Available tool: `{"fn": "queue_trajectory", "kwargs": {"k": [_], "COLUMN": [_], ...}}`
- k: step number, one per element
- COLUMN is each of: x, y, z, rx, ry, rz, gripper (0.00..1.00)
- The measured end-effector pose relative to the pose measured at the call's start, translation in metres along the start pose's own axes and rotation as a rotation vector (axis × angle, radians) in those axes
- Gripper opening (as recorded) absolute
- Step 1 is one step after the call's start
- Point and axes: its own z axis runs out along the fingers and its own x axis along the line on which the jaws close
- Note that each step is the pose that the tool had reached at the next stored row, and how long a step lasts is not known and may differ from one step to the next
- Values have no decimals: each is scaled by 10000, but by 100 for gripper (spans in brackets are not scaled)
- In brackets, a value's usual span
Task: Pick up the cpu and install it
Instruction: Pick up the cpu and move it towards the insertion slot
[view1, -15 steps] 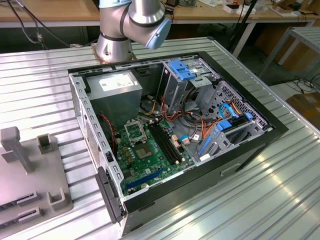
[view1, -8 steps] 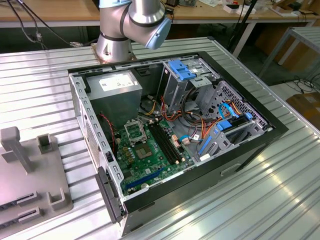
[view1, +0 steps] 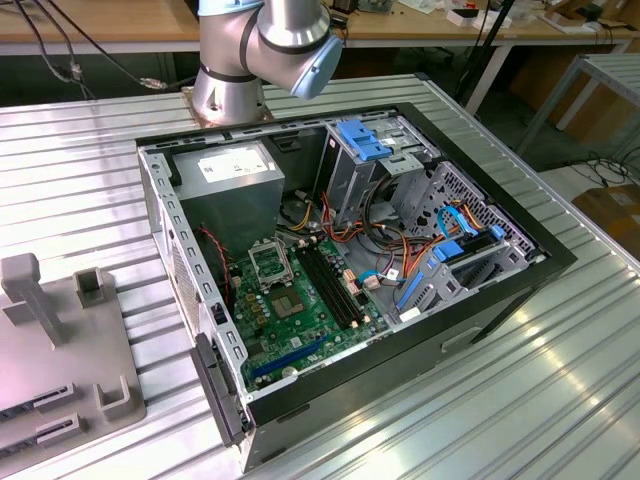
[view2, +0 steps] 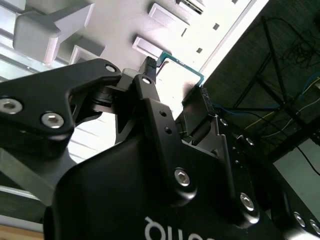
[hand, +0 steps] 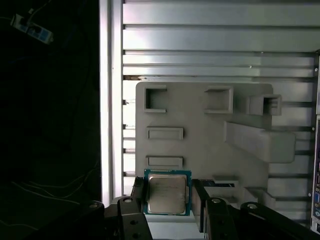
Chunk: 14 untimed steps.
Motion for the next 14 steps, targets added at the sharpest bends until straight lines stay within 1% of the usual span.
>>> {"fn": "queue_trajectory", "kwargs": {"k": [14], "x": [4], "y": [-3], "z": [-117], "rx": [-1], "ry": [0], "rz": [0], "gripper": [47]}}
